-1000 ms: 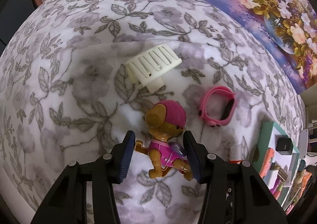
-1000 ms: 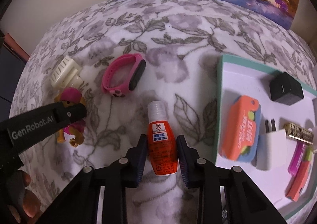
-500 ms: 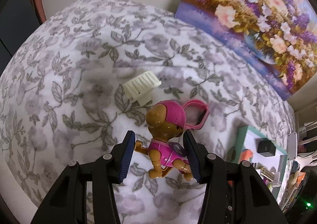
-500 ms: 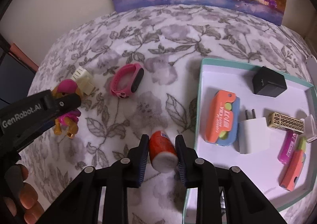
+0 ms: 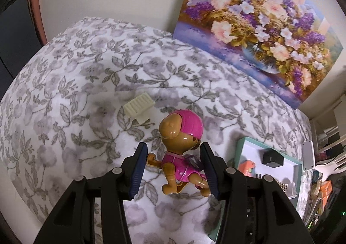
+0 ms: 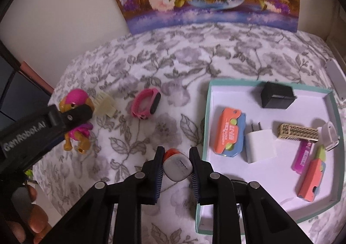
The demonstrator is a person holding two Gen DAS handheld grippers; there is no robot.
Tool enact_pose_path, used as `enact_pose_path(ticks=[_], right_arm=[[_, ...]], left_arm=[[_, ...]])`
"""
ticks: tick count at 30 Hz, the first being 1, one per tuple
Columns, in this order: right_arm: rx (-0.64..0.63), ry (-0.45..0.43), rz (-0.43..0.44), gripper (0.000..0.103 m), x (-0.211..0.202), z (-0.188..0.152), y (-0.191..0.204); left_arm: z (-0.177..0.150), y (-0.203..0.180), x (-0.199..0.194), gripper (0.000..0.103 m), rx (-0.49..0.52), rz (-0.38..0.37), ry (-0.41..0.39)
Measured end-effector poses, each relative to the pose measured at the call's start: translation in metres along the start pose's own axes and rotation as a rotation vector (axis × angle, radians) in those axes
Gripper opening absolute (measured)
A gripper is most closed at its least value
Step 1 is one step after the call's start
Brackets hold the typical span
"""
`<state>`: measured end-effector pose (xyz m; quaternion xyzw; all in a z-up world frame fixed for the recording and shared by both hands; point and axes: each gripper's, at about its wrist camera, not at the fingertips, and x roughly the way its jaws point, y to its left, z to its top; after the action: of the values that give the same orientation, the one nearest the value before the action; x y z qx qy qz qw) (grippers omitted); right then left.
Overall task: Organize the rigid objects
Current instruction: 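Carry the figurine and glue bottle into the white tray and open both grippers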
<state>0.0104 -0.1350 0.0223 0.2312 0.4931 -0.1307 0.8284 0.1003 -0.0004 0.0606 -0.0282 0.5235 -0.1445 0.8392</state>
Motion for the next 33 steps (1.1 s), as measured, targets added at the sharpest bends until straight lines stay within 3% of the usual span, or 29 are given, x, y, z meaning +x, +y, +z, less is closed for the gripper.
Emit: enact_pose_path(ticks=[6,12,21,33], right_arm=[[0.03,-0.055,-0.022,0.025,-0.025,0.003,-0.015],[0.097,-0.058,-0.054,0.025,-0.032,0.005,-0.046],[0.188,-0.081,-0.101,0.025,-0.045,0.006,-0.092],[0.325,-0.08,-0.131,0.025,-0.055,0.001,-0.156]], left_arm=[[-0.003,-0.013,-0.01,0.052,0.025,-0.022,-0.015],[-0.011,-0.031,-0.011,0.052,0.054,-0.047,0.001],[-0.029,-0.077,-0.009,0.052,0.162,-0.064,0.023],[-0.066,-0.135,0.012,0.052,0.285,-0.137,0.149]])
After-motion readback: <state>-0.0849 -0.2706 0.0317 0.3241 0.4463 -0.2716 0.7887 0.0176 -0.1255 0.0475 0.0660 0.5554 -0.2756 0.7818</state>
